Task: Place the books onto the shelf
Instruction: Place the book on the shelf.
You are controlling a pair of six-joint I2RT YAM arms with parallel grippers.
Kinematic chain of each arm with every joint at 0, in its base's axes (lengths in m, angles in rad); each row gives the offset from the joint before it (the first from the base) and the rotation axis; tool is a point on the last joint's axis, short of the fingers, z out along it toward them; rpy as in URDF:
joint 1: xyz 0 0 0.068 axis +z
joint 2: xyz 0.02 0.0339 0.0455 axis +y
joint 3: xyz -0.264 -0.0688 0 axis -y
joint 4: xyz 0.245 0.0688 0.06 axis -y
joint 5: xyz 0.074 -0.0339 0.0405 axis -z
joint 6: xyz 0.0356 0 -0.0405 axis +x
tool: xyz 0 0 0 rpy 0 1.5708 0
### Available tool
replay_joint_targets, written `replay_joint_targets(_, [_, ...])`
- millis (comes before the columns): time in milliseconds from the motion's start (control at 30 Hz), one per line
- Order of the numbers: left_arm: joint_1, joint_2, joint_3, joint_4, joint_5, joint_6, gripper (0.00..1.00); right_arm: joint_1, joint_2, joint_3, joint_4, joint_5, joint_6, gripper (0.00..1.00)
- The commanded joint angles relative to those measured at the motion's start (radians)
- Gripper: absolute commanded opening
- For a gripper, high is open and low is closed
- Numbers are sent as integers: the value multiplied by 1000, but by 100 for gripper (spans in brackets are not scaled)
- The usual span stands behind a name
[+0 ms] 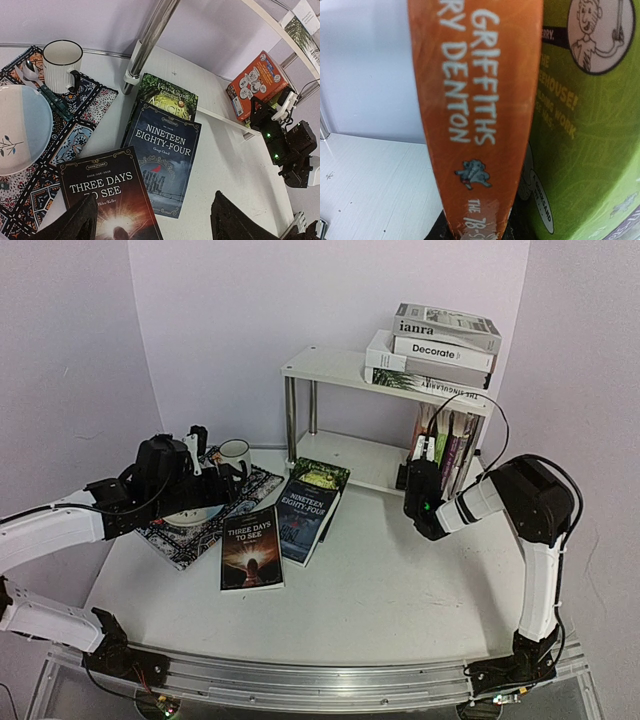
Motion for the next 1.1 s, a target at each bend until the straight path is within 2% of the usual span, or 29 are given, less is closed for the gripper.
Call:
replay_joint_targets(0, [4,13,56,9,13,-21,79,-23,-32,-14,258,1,-14,12])
replay_joint_targets(300, [4,7,46,9,5,-36,79,-34,-32,-12,253,-20,-5,14])
replay_joint_targets(433, [4,12,47,8,5,-34,79,-33,-43,-18,249,-55,2,25])
replay_joint_targets(567, [4,21,47,9,9,-34,80,-33,-48,-24,246,-55,9,31])
replay_joint_targets(1067, [4,5,30,9,9,-31,80,2,-45,-20,245,1,-9,40])
